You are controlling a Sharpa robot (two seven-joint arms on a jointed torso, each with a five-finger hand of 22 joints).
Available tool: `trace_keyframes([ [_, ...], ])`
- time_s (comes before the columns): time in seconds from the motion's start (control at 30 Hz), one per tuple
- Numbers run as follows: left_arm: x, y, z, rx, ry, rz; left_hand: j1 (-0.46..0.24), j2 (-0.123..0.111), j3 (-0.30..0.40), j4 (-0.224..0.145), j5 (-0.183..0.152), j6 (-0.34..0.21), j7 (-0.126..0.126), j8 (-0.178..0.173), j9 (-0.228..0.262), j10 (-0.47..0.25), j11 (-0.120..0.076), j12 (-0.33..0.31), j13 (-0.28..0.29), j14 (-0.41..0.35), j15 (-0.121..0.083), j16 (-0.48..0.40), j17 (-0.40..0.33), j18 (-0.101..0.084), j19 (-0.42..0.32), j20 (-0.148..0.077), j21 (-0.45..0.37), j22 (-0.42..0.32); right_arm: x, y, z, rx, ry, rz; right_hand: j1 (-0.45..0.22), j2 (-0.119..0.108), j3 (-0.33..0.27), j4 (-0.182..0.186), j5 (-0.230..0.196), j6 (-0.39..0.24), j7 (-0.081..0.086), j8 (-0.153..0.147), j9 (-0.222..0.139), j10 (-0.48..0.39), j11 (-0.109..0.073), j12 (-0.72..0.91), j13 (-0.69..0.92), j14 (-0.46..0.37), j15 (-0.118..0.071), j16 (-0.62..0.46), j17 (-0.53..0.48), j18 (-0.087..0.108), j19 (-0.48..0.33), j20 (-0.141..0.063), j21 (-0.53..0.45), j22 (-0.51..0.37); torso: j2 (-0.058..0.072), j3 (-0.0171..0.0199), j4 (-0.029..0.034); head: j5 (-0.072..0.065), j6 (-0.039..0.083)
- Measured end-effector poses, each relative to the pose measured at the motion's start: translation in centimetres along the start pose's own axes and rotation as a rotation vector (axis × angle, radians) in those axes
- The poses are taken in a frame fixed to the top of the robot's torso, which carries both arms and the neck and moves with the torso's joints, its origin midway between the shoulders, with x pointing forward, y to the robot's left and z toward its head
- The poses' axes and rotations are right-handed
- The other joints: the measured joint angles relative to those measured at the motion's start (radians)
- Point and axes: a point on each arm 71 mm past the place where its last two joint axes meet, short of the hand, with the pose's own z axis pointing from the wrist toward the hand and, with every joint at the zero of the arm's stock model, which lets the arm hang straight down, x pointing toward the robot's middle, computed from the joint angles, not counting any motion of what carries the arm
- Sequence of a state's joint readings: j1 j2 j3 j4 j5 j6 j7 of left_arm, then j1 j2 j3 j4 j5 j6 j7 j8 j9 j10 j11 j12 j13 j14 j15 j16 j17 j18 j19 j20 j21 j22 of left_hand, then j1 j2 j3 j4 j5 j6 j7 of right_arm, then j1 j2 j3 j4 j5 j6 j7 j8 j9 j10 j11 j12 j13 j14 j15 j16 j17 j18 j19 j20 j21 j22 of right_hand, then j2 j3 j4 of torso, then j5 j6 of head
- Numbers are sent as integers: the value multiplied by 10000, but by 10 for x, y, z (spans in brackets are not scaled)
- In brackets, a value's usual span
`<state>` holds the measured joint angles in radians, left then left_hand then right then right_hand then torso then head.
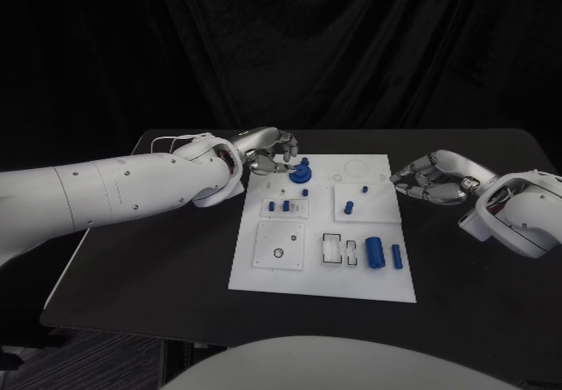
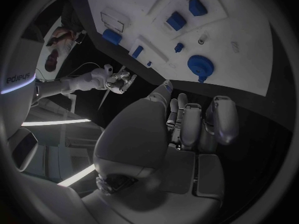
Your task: Assemble the parts on the task board
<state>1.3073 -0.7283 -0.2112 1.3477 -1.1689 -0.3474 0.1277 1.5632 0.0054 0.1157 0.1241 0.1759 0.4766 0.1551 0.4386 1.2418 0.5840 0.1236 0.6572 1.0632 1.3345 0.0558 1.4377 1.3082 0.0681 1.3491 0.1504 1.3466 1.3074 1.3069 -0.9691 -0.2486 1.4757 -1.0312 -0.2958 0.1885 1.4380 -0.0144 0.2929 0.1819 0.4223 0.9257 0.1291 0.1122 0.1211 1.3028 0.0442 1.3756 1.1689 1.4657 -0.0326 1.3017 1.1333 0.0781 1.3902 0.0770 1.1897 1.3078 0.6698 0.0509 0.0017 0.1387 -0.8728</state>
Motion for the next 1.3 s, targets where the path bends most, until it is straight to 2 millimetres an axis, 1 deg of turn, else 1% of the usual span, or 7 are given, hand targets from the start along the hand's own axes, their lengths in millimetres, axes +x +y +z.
trace_keyframes([
  [0.27, 4, -6, 11, 1107, 400, 1588, 95, -332, 549, -223, -232, -60, -243, -140, -1075, -817, -93, -752, -928, 276, -276, -255, -294, 1, 253, -65, 62, 0, 0, 0, 1, -17, -6, -1, 0, 0, 28, -28, -1, 0, 0, 0, 0, 31, -32, 0, 24, 0, 0, 0, 20, 0, 0, 0, 61, -1, 10, -9, 9, -14, 0],
  [0.4, 6, -9, 16, 1568, 537, 2384, -68, -590, 1051, -361, -230, 287, -490, -624, -2381, -764, -333, -1066, -1829, 380, -527, -554, -788, 3, 207, -336, -377, 0, 1, 1, 1, -42, 6, 4, 0, 0, 28, -28, -1, 0, 0, 0, 0, 31, -31, 0, 21, 0, -1, 0, 20, 0, 0, 0, 61, -1, 11, -12, -9, 26, 0],
  [0.53, 9, -14, 21, 2017, 676, 3045, -229, -750, 1324, -403, -230, 683, -695, -1061, -3342, -597, -499, -1291, -2565, 486, -633, -656, -1020, 4, 310, -482, -589, 0, 1, 1, 2, -52, 11, 6, 0, 0, 27, -28, 36, 0, 0, 0, 0, 31, -31, 0, 22, 0, -1, 41, 36, 1, 0, 0, 61, -1, 12, -12, -13, 6, 0],
  [0.7, 11, -17, 26, 2358, 790, 3564, -375, -897, 1554, -510, -229, 1324, -795, -1939, -4584, -528, -567, -1672, -3675, 431, -756, -839, -1432, 4, 362, -563, -897, -1, 1, 2, 2, -60, 16, 9, 0, 0, 28, -27, 36, 0, 0, 0, 0, 31, -31, 0, 23, 0, -1, 41, 35, 1, 0, 0, 61, -2, 10, -7, -4, -8, 0],
  [0.87, 14, -21, 33, 2617, 882, 3936, -727, -1006, 1466, -368, -137, 1680, -706, -2373, -5052, -346, -642, -1707, -4190, 395, -791, -865, -1621, 5, 368, -640, -1020, 0, 1, 2, 2, -68, 18, 12, 0, 0, 27, -27, 35, 0, 0, 0, 0, 31, -31, 0, 24, 0, -1, 41, 35, 0, 0, 0, 61, -2, 7, -5, -8, 23, 0],
  [1.0, 18, -24, 37, 2850, 1016, 4356, -820, -1023, 1412, -314, -68, 1943, -913, -2609, -5320, 13, -791, -1707, -4520, 499, -894, -903, -1647, 6, 471, -743, -1000, 0, 1, 2, 2, -72, 18, 13, 0, 0, 27, -27, 74, 0, 0, 0, 0, 30, -30, 0, 22, 0, -1, 41, 34, 0, 0, 0, 60, -3, 6, -6, -10, 2, 0],
  [1.3, 27, -23, 40, 3023, 1299, 4845, -885, -1088, 1443, -285, -24, 2482, -1034, -3190, -6107, 608, -877, -2208, -5379, 722, -1002, -753, -1506, 7, 632, -826, -883, -1, 1, 2, 2, -84, 20, 17, 0, 0, 47, -47, 73, 0, 0, 0, 0, 30, -30, 0, 12, 0, 0, 41, 33, 0, 0, 0, 61, -3, 12, -6, -3, -19, -1],
])
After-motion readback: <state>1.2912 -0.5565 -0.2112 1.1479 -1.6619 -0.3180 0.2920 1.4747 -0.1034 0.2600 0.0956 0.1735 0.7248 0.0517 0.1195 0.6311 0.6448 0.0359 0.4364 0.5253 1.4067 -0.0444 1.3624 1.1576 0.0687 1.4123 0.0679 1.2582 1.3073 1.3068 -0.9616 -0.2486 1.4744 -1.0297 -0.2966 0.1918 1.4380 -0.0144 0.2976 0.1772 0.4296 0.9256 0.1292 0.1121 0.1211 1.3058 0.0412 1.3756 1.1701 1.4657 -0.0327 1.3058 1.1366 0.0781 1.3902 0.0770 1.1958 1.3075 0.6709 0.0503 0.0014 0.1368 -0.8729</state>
